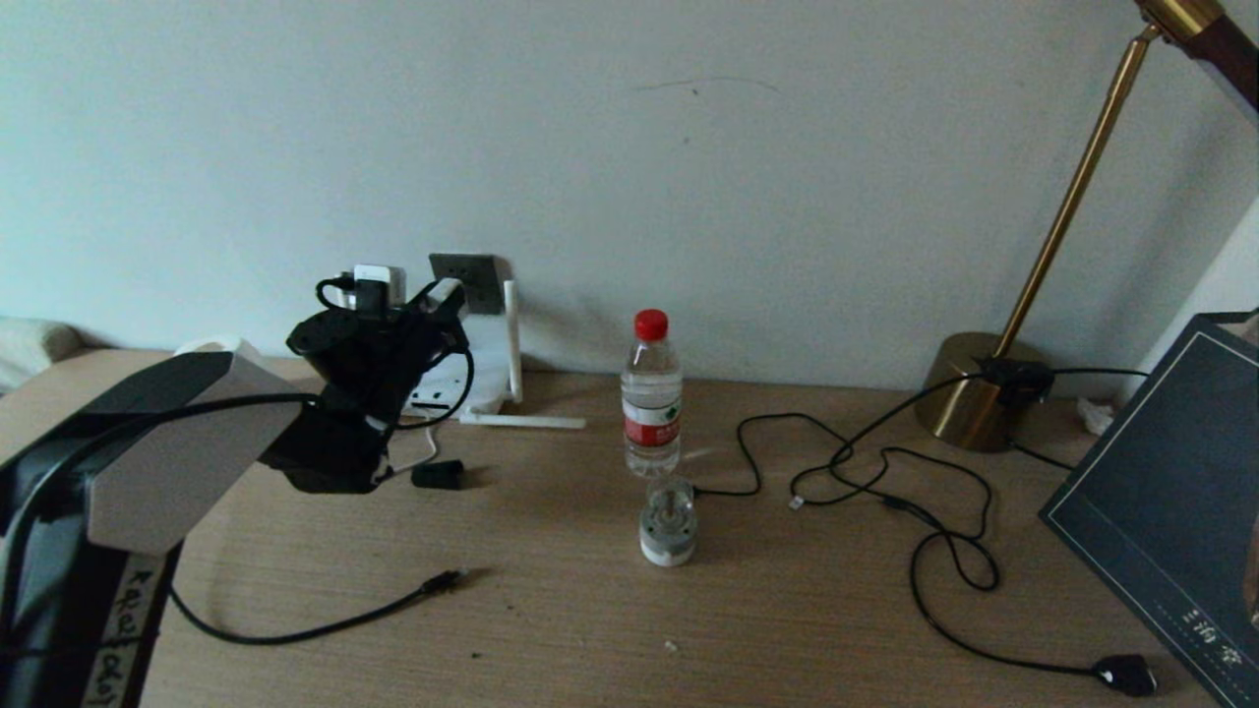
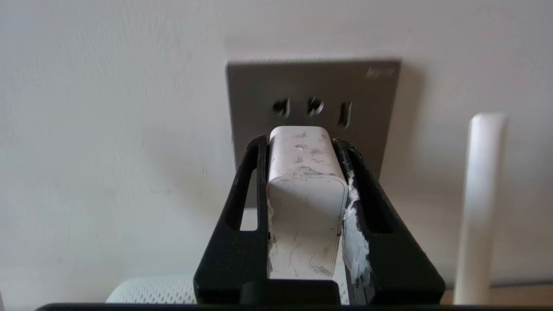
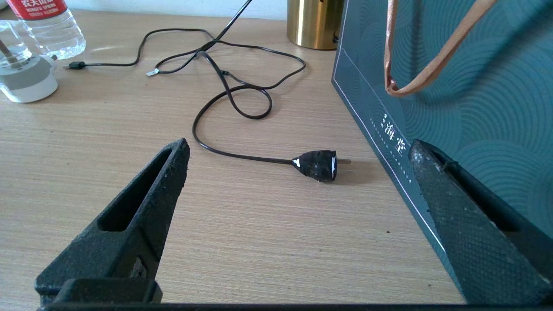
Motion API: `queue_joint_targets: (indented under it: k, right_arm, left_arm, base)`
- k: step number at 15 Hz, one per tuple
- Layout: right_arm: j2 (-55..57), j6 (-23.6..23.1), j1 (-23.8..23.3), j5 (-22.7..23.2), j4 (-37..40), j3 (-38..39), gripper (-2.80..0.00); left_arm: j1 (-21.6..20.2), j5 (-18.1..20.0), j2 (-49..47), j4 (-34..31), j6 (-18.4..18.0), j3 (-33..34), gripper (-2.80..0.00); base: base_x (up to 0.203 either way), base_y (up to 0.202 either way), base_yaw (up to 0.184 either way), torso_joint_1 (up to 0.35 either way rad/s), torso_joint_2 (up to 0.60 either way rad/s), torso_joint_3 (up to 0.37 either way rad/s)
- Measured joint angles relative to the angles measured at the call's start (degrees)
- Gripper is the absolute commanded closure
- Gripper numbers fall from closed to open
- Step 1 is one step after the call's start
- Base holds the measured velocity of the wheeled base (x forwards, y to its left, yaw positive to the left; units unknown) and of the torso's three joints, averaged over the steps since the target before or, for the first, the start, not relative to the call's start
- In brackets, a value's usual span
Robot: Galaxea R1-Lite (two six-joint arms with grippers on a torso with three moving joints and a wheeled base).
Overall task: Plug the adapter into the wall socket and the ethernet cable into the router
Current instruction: Plug plug into socket
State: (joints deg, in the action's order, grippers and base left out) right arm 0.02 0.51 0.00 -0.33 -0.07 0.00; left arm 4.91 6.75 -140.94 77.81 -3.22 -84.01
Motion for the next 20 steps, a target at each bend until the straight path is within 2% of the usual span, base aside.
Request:
queue_joint_targets:
  k: [5,9,20]
  right_arm:
    - [0.0,0.0,0.0,-0.01,0.0,0.0,-2.8]
    - [0.0,0.0,0.0,-0.01,0.02,0.0,-2.8]
    - [0.0,0.03,-0.02,-0.02,0.0,0.0,-2.8]
  left_arm:
    - [0.8,-0.01,0.89,2.06,-0.11,2.57,0.0]
    - [0.93,0.29,5.15,3.84,-0.13,9.77,0.0]
    - [3.27,0.1,12.26,4.82,-0.02,16.59,0.0]
  base:
    - [0.0,0.0,0.0,0.0,0.0,0.0]
    - [0.0,0.0,0.0,0.0,0.0,0.0]
    - [0.0,0.0,0.0,0.0,0.0,0.0]
